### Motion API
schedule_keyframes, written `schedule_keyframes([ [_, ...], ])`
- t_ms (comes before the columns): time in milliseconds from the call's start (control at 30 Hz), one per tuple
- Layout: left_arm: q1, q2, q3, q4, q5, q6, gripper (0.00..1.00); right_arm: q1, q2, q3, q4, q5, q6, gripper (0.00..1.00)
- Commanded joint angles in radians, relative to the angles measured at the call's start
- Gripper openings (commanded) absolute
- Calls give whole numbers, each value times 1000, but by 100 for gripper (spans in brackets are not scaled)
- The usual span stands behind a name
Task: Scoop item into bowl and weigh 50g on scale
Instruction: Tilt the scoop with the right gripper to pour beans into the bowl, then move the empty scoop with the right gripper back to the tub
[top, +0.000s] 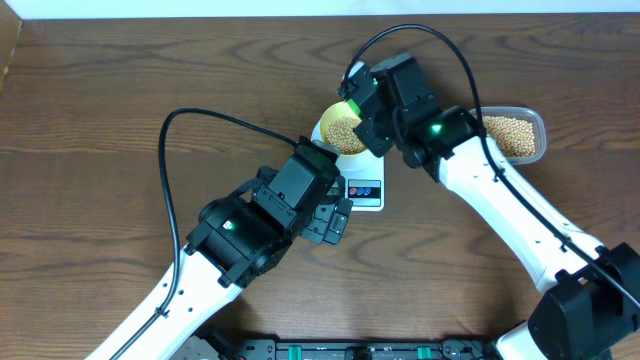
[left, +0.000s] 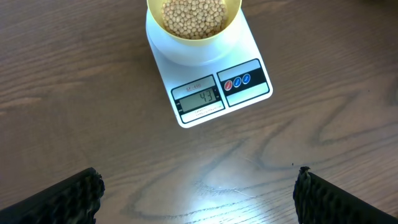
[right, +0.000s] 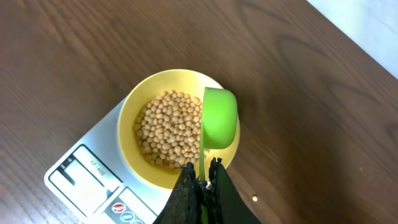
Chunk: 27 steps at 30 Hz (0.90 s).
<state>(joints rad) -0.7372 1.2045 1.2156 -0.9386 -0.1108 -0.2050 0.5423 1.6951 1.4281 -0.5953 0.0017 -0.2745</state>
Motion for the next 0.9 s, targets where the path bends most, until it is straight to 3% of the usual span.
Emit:
schedule_keyframes([
  [0,3,2,11,-3,-10,13,100,8,5,32,-4,23,-10,1],
  [467,3,2,11,-3,-10,13,100,-58,5,212,-129,25,126,1],
  [700,3,2,11,-3,-10,13,100,-127,5,341,-275,296,196,1],
  [867,3,2,11,-3,-10,13,100,-204,4,346,-379,366,323,1],
])
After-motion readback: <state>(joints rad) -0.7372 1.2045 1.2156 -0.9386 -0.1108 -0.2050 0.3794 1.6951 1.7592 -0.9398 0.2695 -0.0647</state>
